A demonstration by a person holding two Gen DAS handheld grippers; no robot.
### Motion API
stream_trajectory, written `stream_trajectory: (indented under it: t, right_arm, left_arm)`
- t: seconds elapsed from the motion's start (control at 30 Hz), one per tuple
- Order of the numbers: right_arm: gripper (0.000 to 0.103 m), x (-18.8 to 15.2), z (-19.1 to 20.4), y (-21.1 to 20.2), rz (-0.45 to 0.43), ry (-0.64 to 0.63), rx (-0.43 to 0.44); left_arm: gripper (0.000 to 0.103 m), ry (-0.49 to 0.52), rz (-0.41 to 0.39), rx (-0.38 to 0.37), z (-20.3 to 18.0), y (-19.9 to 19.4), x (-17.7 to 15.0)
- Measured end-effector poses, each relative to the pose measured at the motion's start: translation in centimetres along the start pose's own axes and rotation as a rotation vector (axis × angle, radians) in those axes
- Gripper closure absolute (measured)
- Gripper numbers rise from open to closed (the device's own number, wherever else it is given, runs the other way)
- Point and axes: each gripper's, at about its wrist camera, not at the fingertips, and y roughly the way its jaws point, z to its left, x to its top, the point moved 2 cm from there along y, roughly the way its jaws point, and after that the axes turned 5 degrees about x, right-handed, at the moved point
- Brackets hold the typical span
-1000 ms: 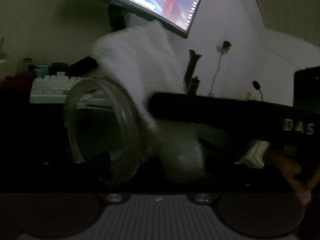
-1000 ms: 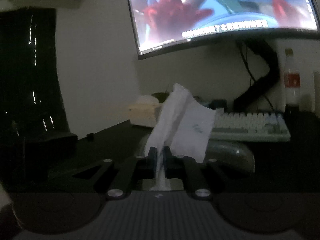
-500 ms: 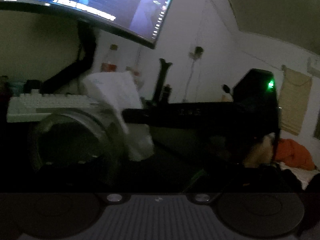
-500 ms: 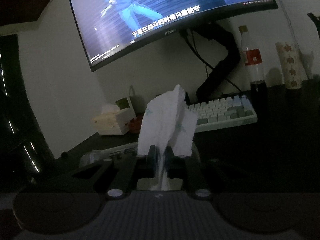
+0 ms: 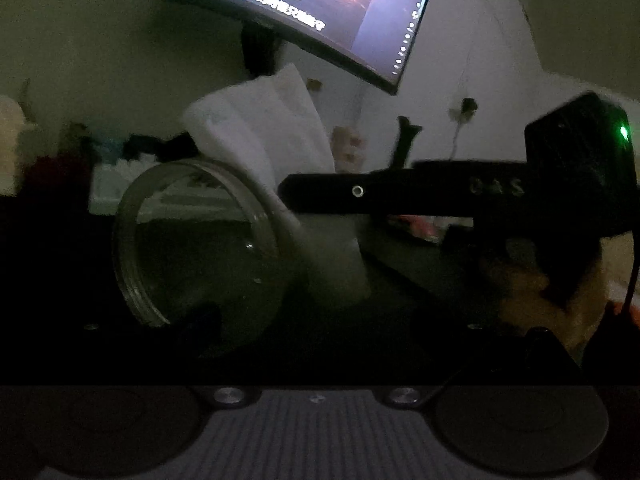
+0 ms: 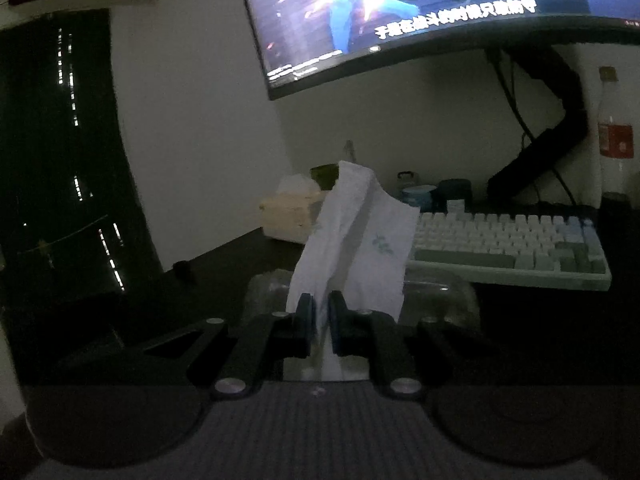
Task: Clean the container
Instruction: 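Wipe the jar's outer wall near the rim with the right tool's tissue, then rub the tissue along the jar's rim with the right tool while the left tool holds the jar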
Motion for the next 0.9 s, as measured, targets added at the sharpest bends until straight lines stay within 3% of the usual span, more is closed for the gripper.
stream_trajectory:
  t: [0.2, 0.5, 0.6, 0.67, 0.7, 0.9]
  right_arm:
    - [0.09, 1.0, -0.8, 0.4, 0.022, 0.012, -0.067]
    - [0.091, 1.8, 0.9, 1.3, 0.042, -0.064, 0.014]
    - [0.092, 1.9, -0.5, 1.4, 0.032, -0.036, -0.06]
    - [0.093, 1.8, -0.8, 1.6, 0.019, -0.077, -0.161]
    - [0.096, 1.6, -0.4, 1.5, 0.017, -0.096, -0.164]
    - [0.095, 1.1, 2.3, 0.6, 0.043, -0.106, 0.064]
  left_arm:
    - [0.0, -0.075, 0.0, -0.05, 0.9, -0.4, 0.3]
    - [0.0, -0.095, 0.025, -0.075, 0.9, -0.1, 0.0]
    - [0.0, -0.12, 0.026, -0.08, 1.3, 0.0, 0.1]
    - [0.0, -0.125, 0.027, -0.088, 1.4, 0.0, 0.1]
    - [0.0, -0.132, 0.026, -0.094, 1.5, 0.1, 0.1]
    - [0.0, -0.129, 0.022, -0.094, 1.3, 0.1, 0.0]
